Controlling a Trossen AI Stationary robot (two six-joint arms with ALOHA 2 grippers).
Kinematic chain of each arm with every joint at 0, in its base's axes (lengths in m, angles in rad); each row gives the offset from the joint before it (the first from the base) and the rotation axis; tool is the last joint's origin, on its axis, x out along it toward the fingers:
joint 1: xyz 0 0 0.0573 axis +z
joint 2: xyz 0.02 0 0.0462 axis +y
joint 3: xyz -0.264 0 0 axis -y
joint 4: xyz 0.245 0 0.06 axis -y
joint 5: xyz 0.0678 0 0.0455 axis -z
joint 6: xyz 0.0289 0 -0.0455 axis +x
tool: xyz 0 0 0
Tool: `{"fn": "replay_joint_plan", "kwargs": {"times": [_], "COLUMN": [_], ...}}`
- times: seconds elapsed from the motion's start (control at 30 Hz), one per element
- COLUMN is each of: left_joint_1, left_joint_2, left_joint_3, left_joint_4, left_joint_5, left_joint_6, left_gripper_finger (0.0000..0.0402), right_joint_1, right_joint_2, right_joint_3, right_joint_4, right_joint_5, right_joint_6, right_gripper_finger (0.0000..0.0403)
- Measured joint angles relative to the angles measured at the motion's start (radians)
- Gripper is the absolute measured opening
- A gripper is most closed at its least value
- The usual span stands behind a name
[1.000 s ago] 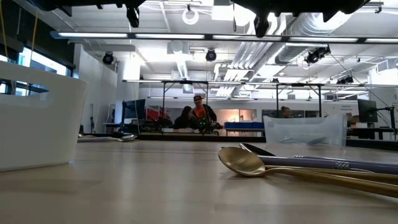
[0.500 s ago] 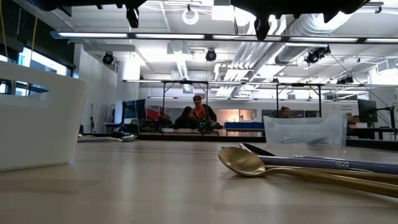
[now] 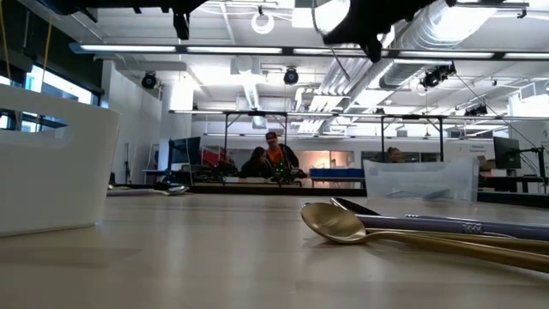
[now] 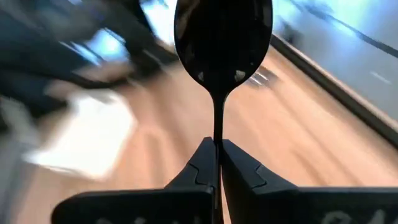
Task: Sort silverware by color (type)
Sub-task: Put the black spoon into the transparent bin
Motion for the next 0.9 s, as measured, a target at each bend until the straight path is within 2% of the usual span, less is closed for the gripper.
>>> {"fn": "replay_joint_plan", "kwargs": {"times": [0.1, 0.17, 0.43, 0.7, 0.9], "left_joint_1": [0.001, 0.002, 0.002, 0.002, 0.002], "left_joint_2": [0.0, 0.0, 0.0, 0.0, 0.0], "left_joint_3": [0.0, 0.0, 0.0, 0.0, 0.0], "left_joint_4": [-0.001, -0.005, -0.006, -0.006, -0.006], "left_joint_5": [0.0, 0.0, 0.0, -0.001, -0.002], "left_joint_6": [0.0, 0.001, 0.001, 0.035, 0.036], "left_gripper_finger": [0.0, 0.0, 0.0, 0.0, 0.0], "right_joint_1": [-0.093, -0.158, -0.355, -0.47, -0.502], "right_joint_2": [0.055, 0.09, 0.181, 0.22, 0.272], "right_joint_3": [0.124, 0.16, 0.12, 0.024, -0.05], "right_joint_4": [-0.251, -0.362, -0.692, -0.724, -0.644], "right_joint_5": [0.059, 0.08, 0.153, 0.137, 0.095], "right_joint_6": [-0.041, -0.046, -0.125, -0.197, -0.251], "right_gripper_finger": [0.0, 0.0, 0.0, 0.0, 0.0]}}
